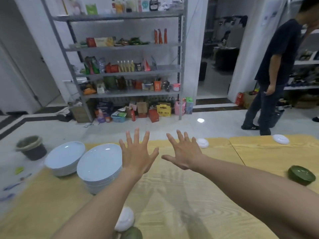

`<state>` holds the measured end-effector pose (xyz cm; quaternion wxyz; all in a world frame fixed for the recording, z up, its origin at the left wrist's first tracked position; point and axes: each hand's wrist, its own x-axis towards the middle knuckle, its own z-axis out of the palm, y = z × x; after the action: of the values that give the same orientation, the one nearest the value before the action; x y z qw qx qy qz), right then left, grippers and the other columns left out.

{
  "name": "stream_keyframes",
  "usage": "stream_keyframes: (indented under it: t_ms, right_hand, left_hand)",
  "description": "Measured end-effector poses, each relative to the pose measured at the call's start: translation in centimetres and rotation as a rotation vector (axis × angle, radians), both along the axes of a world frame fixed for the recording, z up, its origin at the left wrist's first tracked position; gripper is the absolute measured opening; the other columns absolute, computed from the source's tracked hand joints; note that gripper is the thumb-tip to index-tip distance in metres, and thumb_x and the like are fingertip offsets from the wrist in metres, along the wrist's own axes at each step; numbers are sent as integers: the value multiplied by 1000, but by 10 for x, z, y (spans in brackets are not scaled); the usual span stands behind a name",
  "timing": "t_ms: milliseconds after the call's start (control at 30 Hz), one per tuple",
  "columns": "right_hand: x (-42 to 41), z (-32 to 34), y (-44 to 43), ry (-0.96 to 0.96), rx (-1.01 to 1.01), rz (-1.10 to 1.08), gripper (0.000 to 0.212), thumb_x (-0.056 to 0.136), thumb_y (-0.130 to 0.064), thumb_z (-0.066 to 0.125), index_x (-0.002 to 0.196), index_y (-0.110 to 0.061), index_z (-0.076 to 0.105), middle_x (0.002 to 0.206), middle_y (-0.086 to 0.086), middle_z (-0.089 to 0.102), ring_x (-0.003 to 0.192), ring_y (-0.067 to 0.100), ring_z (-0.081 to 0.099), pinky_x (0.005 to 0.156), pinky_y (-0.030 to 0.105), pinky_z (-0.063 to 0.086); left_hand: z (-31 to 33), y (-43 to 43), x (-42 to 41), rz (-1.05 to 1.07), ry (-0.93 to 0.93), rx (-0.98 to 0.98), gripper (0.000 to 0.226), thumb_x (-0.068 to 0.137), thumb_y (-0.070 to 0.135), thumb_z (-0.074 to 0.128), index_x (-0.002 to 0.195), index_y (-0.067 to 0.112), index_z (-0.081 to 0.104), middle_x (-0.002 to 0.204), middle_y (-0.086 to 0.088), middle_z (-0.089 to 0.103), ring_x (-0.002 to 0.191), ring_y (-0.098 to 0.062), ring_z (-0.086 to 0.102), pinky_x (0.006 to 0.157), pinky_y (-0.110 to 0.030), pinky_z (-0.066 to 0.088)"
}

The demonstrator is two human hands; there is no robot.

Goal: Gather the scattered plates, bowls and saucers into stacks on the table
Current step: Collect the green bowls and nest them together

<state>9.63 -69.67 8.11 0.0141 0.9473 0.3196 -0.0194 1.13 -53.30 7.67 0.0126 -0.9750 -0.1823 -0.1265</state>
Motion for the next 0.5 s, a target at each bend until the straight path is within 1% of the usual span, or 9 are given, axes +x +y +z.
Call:
stream_keyframes:
  t_ms: [133, 300, 400, 500]
  right_hand:
    - [-35, 4, 70, -19, 10, 58, 93, 85, -81, 27, 155, -30, -8, 164, 15, -2, 149, 41, 7, 116, 58, 17]
    - [-82, 2, 167, 9, 34, 103, 94, 85, -80, 29, 156, -28, -6, 164, 15, 1, 149, 38, 11, 116, 56, 19]
    - [-106, -5, 223, 24, 31, 122, 95, 85, -80, 29, 156, -27, -6, 164, 14, 1, 149, 38, 11, 116, 55, 21]
    - [-123, -8, 272, 44, 4, 177, 94, 86, -79, 29, 156, -27, -7, 164, 14, 0, 149, 37, 10, 116, 55, 19]
  left_hand:
    - [5, 66, -48, 97, -28, -64, 74, 91, 70, 28, 154, 34, 13, 164, -6, -3, 149, -37, -1, 117, -59, 10]
    - [8, 156, -110, 157, -40, -82, 72, 91, 69, 29, 154, 35, 14, 164, -5, -3, 150, -34, -3, 117, -60, 8]
    - [6, 210, -143, 182, -5, -64, 73, 92, 68, 29, 154, 34, 13, 164, -5, -4, 150, -34, -3, 118, -58, 8]
    - [0, 258, -160, 232, 36, -94, 73, 93, 68, 28, 155, 33, 12, 164, -4, -5, 149, -35, -2, 117, -58, 8]
